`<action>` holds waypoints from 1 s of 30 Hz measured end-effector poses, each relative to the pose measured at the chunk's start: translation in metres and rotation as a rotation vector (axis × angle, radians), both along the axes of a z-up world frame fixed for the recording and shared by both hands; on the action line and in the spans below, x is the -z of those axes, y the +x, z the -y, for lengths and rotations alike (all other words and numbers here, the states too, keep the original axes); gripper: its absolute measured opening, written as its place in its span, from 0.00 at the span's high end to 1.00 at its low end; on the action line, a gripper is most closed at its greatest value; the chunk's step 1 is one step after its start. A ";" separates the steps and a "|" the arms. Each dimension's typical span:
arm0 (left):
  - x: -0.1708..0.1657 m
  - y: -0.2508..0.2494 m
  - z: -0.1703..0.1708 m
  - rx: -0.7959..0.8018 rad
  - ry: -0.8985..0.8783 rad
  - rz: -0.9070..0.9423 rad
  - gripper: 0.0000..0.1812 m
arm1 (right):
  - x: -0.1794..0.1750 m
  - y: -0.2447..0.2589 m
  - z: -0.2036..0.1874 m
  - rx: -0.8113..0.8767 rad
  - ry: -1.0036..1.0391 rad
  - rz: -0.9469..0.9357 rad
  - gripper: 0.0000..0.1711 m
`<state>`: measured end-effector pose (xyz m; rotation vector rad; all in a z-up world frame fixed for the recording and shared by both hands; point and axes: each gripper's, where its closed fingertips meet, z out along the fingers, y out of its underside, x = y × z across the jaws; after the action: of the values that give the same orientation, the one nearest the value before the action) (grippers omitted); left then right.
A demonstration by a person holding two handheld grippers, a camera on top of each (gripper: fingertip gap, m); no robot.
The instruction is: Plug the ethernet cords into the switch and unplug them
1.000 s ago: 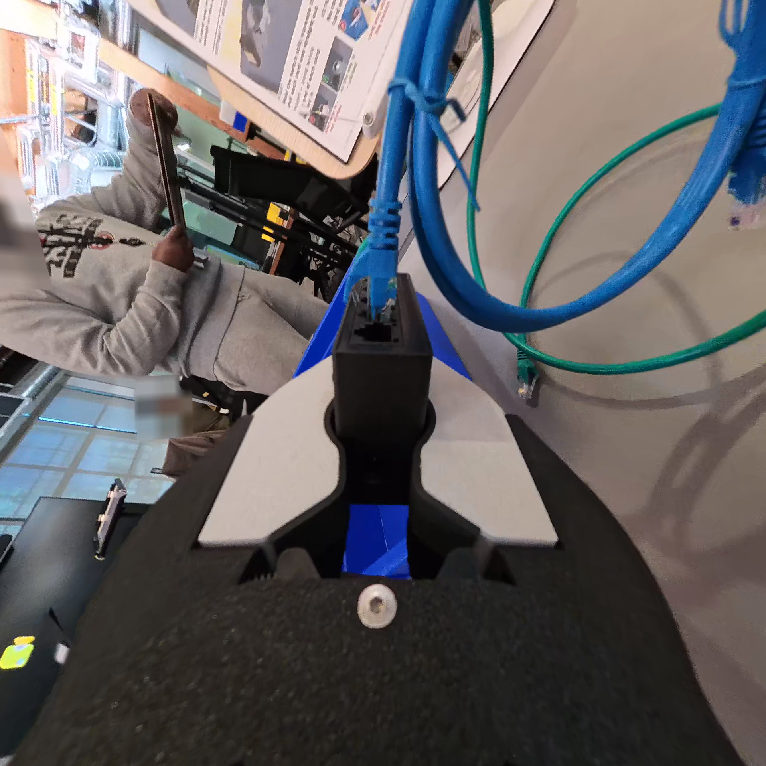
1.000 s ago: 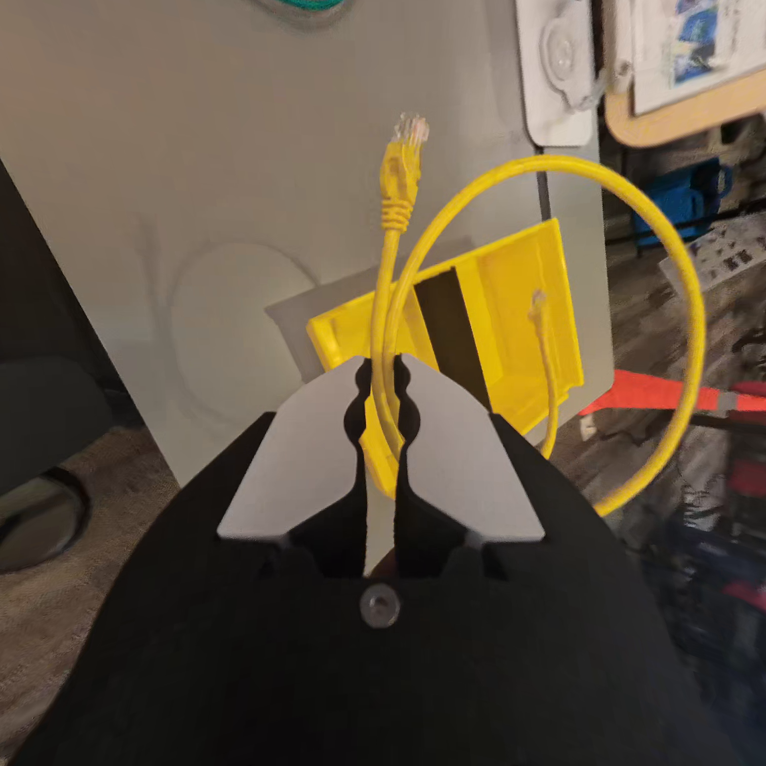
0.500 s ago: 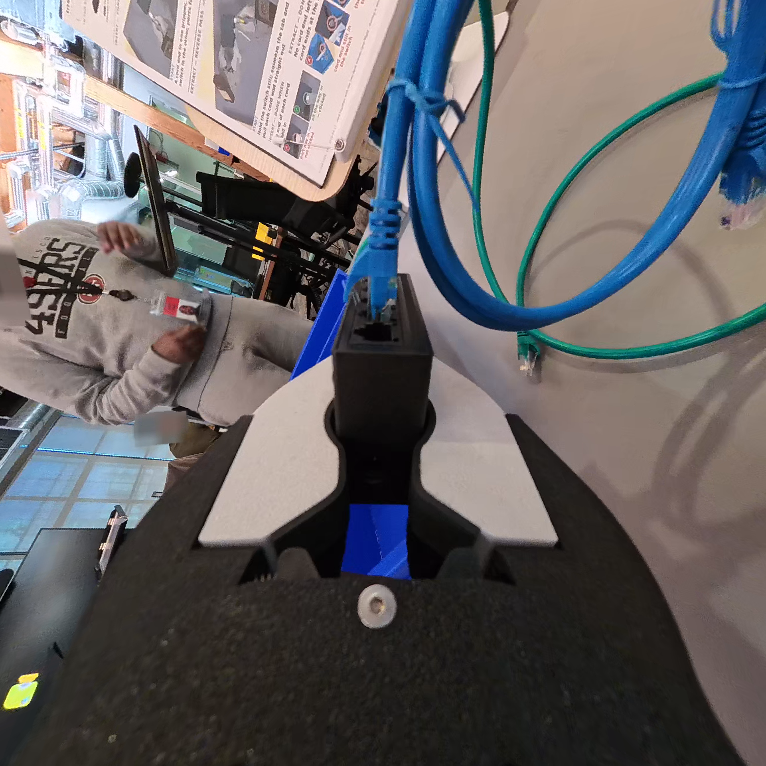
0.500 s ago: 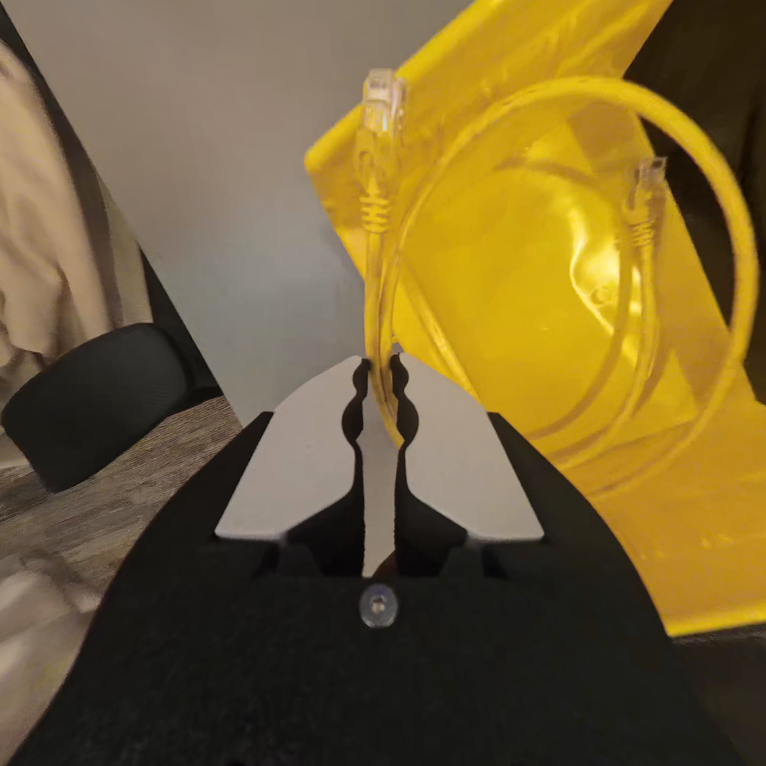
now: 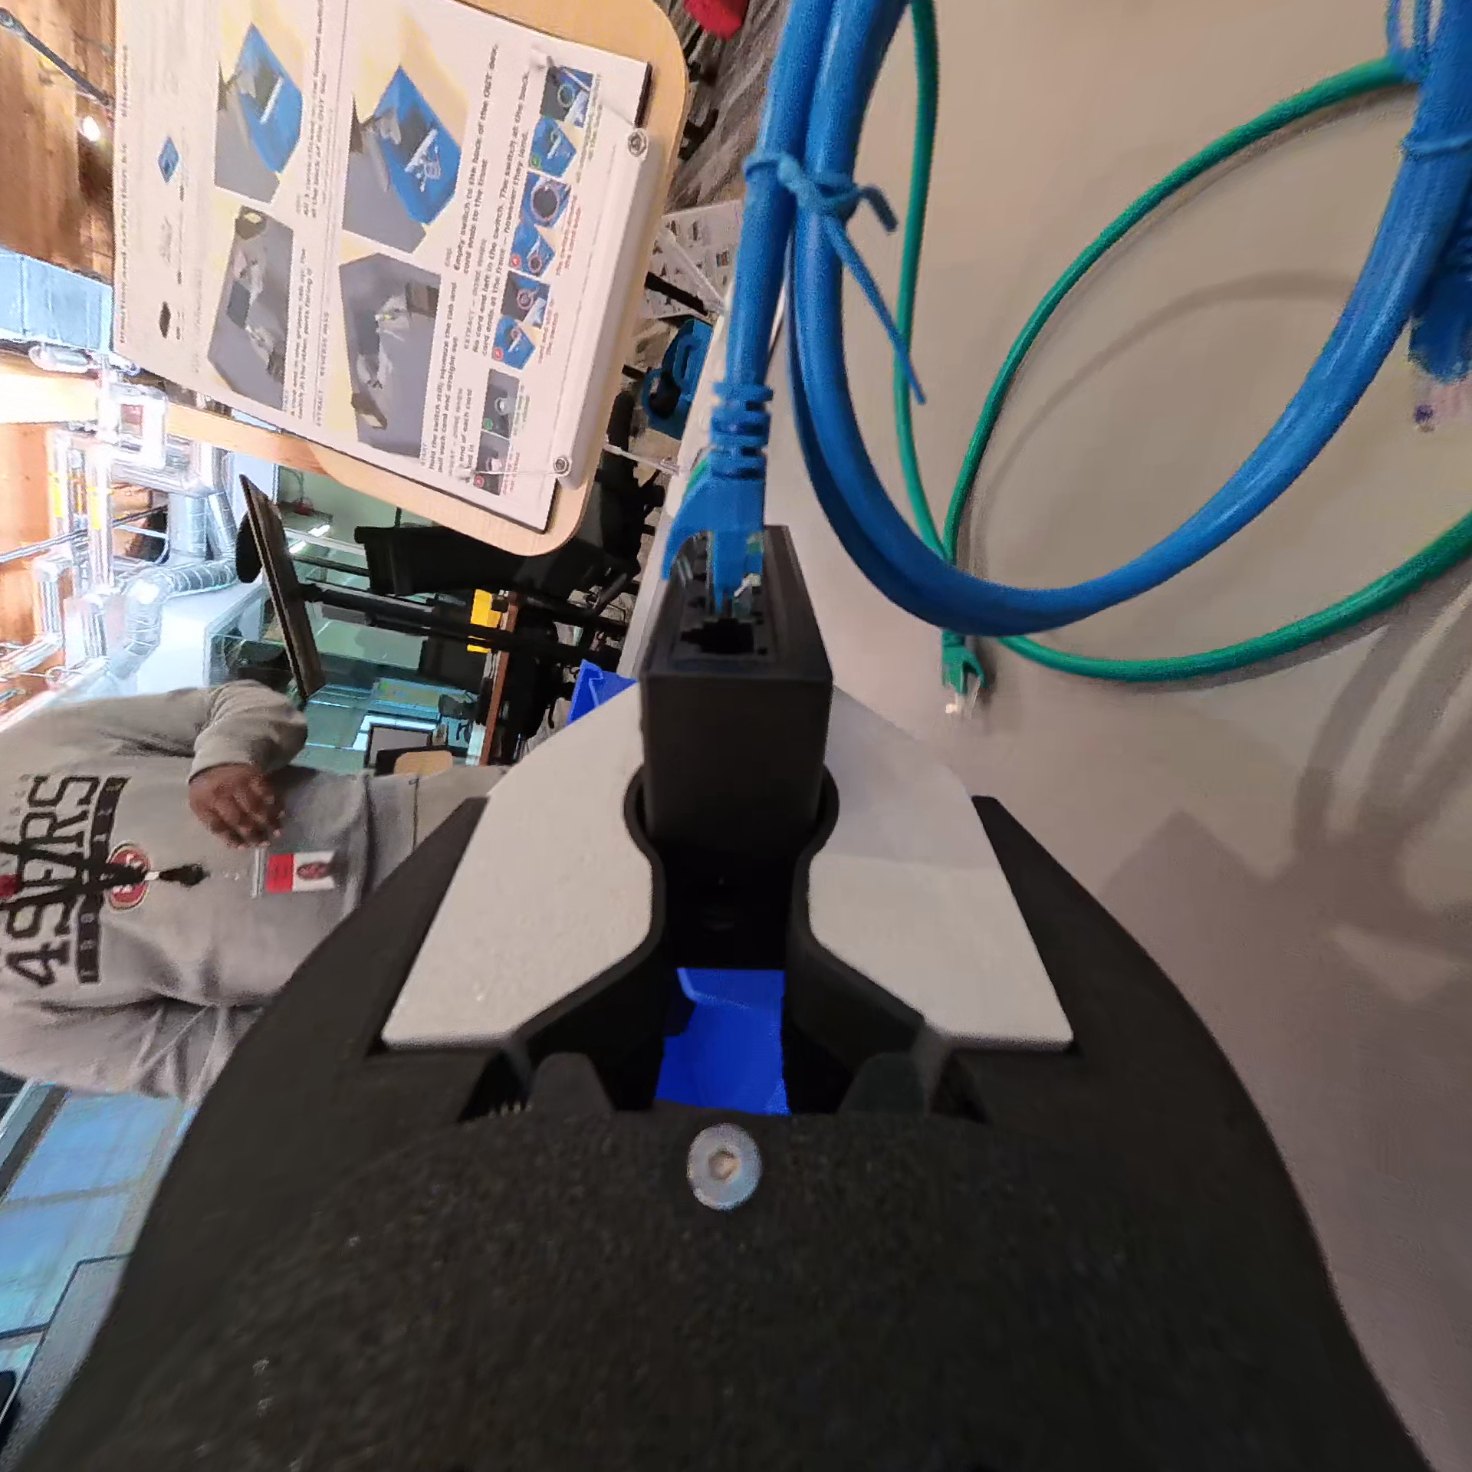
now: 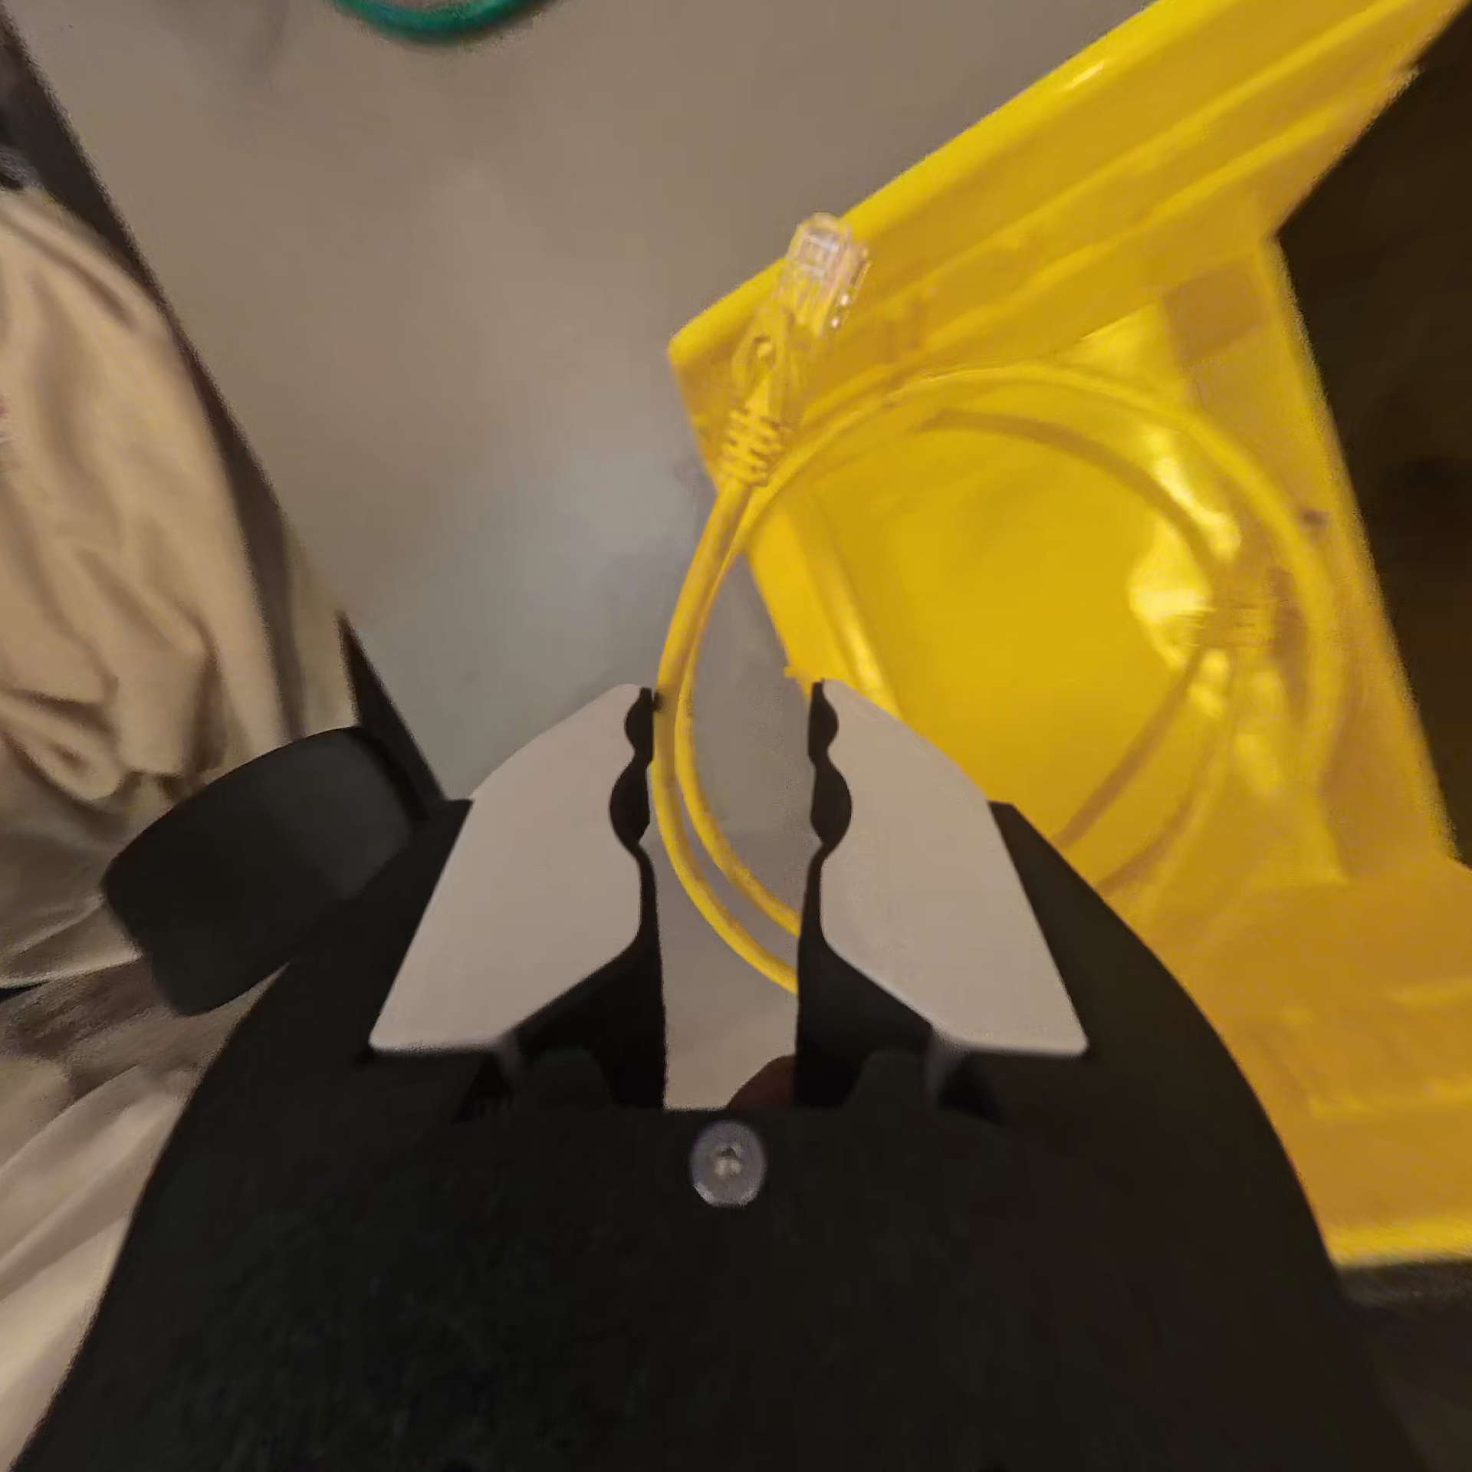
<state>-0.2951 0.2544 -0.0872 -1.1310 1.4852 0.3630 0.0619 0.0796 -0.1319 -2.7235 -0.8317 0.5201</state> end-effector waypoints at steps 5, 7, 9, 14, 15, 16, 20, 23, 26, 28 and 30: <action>0.003 0.005 0.003 0.019 -0.028 0.013 0.84 | -0.045 0.011 -0.022 0.067 0.295 0.131 0.78; 0.005 0.008 0.005 0.035 -0.063 0.030 0.84 | -0.073 -0.021 -0.032 0.020 0.511 0.118 0.76; 0.006 0.011 0.009 0.056 -0.103 0.055 0.83 | -0.092 -0.075 -0.034 -0.070 0.708 0.022 0.79; 0.005 0.021 0.034 0.235 -0.132 0.073 0.83 | -0.079 -0.159 -0.039 -0.220 0.877 -0.018 0.79; 0.003 0.022 0.040 0.276 -0.120 0.078 0.83 | -0.080 -0.163 -0.043 -0.231 0.915 -0.006 0.80; 0.001 0.024 0.047 0.317 -0.115 0.085 0.83 | -0.082 -0.162 -0.047 -0.230 0.943 0.004 0.80; -0.006 0.029 0.077 0.478 -0.100 0.087 0.83 | -0.095 -0.135 -0.061 -0.167 0.973 -0.040 0.81; -0.007 0.033 0.091 0.533 -0.114 0.073 0.83 | -0.111 -0.155 -0.064 -0.275 0.975 -0.051 0.82; -0.011 0.039 0.105 0.590 -0.145 0.090 0.84 | -0.106 -0.230 -0.056 -0.586 1.034 0.001 0.82; -0.016 0.041 0.111 0.611 -0.157 0.115 0.84 | -0.090 -0.270 -0.048 -0.773 1.069 0.041 0.82; -0.019 0.040 0.114 0.622 -0.200 0.142 0.83 | -0.083 -0.297 -0.037 -0.875 1.095 -0.020 0.83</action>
<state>-0.2550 0.1405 -0.0687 -0.7695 1.6811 -0.2950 -0.2352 0.1164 -0.0487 -1.2968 -1.6540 0.1232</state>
